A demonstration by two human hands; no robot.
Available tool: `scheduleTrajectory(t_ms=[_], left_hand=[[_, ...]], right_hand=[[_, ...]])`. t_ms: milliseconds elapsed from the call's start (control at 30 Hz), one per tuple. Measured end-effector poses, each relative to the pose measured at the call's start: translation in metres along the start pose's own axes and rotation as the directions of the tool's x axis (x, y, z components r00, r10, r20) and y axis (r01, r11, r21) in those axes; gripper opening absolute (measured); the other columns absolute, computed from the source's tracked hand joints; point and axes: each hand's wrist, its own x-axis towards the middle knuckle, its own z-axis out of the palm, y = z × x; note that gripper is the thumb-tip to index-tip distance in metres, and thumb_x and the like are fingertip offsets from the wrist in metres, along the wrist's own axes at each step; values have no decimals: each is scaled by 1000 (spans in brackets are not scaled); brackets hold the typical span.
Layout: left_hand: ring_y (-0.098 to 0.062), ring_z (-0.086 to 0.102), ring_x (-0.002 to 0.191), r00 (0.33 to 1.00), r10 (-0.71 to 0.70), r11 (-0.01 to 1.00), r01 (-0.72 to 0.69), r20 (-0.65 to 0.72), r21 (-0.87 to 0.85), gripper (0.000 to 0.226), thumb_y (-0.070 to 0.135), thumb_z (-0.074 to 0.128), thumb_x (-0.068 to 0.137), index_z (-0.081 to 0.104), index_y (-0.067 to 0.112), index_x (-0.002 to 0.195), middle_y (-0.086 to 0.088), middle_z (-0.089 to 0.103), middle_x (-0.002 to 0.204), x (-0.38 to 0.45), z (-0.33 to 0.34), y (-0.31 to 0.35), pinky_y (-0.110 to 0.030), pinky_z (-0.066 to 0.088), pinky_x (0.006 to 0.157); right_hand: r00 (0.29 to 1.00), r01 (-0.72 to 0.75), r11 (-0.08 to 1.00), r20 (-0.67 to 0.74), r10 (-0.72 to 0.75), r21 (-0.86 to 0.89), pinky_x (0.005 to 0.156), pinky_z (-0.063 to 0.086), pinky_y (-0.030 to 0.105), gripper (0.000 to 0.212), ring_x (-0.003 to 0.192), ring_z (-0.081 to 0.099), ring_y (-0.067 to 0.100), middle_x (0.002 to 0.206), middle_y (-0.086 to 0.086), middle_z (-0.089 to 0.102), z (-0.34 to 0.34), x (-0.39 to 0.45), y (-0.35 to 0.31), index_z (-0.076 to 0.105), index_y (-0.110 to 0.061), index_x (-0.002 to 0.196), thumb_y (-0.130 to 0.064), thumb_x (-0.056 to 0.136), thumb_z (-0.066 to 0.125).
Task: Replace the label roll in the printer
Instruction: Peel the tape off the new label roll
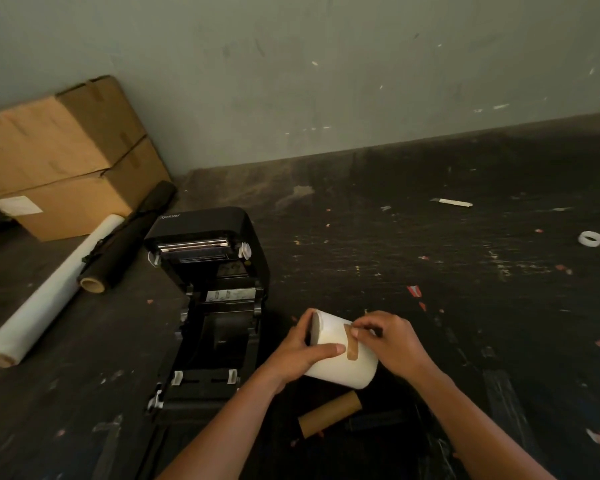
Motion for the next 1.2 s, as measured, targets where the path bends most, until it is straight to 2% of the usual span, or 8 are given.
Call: scheduleTrajectory(t_ms=[233, 433, 567, 633, 733, 967, 1133, 1200], left_hand=[[-20, 50, 120, 1000, 20, 1000, -20, 5, 17, 103, 51, 79, 62, 19, 47, 145, -1, 40, 141, -1, -1, 0, -45, 46, 102], [-19, 51, 119, 999, 33, 999, -33, 10, 6, 101, 43, 81, 70, 17, 42, 148, -1, 41, 141, 0, -1, -2, -41, 47, 100], [-19, 52, 118, 999, 34, 999, -34, 5, 4, 96, 39, 79, 74, 18, 39, 149, -3, 42, 141, 0, -1, -2, -36, 49, 96], [-18, 52, 118, 999, 35, 999, -35, 14, 0, 97, 39, 79, 74, 18, 39, 149, -2, 42, 140, 0, -2, -3, -35, 49, 94], [-21, 50, 121, 1000, 24, 1000, -24, 11, 9, 103, 46, 80, 67, 17, 41, 149, -2, 41, 141, -1, -2, -3, -43, 47, 101], [-21, 50, 123, 1000, 27, 999, -28, 16, 25, 108, 49, 80, 62, 16, 42, 149, -2, 40, 143, 0, -2, -5, -47, 45, 104], [-21, 50, 123, 999, 39, 999, -40, 18, 29, 106, 47, 80, 64, 18, 41, 149, -3, 40, 143, 1, -3, -6, -46, 45, 103], [-20, 50, 122, 999, 43, 999, -43, 17, 21, 102, 45, 81, 66, 21, 41, 148, -3, 41, 143, 2, -3, -6, -42, 47, 101]], right_hand=[[999, -33, 999, 23, 33, 0, 71, 38, 10, 14, 90, 53, -3, 99, -14, 61, 0, 0, -4, 68, -27, 98, -23, 86, 63], [992, -90, 994, 92, 84, 67, 72, 37, 15, 8, 92, 53, 1, 101, -11, 59, -2, 3, -7, 66, -31, 83, -25, 86, 63], [998, -50, 998, 31, 49, 38, 78, 40, 15, 17, 96, 54, 1, 104, -10, 61, 2, 0, -9, 67, -25, 103, -24, 86, 62], [1000, -6, 1000, -4, 6, 11, 81, 40, 14, 18, 96, 55, 0, 104, -10, 63, 3, -3, -9, 68, -23, 104, -22, 86, 63], [1000, -9, 1000, 2, 9, 14, 77, 39, 11, 17, 95, 55, -1, 104, -11, 62, 4, -4, -9, 68, -24, 102, -23, 85, 64], [986, -107, 991, 135, 96, 77, 75, 39, 18, 9, 95, 53, 1, 102, -13, 56, -3, 3, -7, 64, -35, 88, -27, 84, 65], [974, -182, 971, 166, 155, 158, 78, 43, 25, 6, 98, 53, 6, 103, -7, 57, -3, 6, -7, 63, -26, 88, -27, 83, 66], [975, -191, 965, 151, 164, 180, 75, 43, 22, 11, 97, 54, 5, 101, -8, 59, -4, 5, -7, 62, -26, 91, -28, 82, 66]])
